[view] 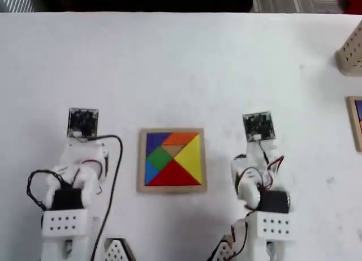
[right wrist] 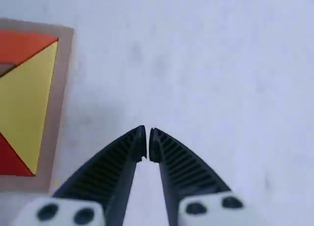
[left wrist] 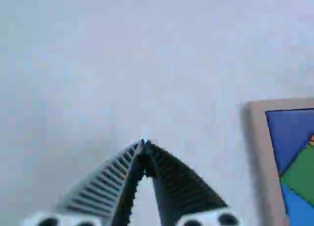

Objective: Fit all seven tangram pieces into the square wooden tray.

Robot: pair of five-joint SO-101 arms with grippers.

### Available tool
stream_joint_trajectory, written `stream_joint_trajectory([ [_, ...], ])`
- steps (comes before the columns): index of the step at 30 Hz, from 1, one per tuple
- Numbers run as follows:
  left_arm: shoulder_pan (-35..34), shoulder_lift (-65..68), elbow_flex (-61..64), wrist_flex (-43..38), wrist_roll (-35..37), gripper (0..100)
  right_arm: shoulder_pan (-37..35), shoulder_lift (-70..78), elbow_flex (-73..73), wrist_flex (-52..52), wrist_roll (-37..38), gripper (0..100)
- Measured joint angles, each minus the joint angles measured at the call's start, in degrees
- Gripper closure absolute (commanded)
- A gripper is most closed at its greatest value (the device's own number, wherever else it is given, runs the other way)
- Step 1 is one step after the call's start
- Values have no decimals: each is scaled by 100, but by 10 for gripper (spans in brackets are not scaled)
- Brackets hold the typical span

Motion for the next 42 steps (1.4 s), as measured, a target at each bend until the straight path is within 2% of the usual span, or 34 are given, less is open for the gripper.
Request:
stream_joint_trajectory([
  [7, -18, -1424, 677, 782, 0, 976, -492, -1116, 281, 1521, 0, 981],
  [11, -18, -2374, 897, 1609, 0, 976, -299, -1732, 360, 1846, 9, 981],
  [14, -18, -2593, 888, 2084, 0, 976, -123, -2154, 440, 1890, 0, 981],
  [23, -18, -2602, 879, 2479, 0, 976, 229, -2391, 598, 1881, 0, 981],
  [28, -18, -2602, 879, 2980, 0, 976, 255, -2338, 1459, 1530, 9, 981],
  [42, -18, -2611, 879, 3068, 0, 976, 255, -2453, 1574, 1477, 0, 981],
])
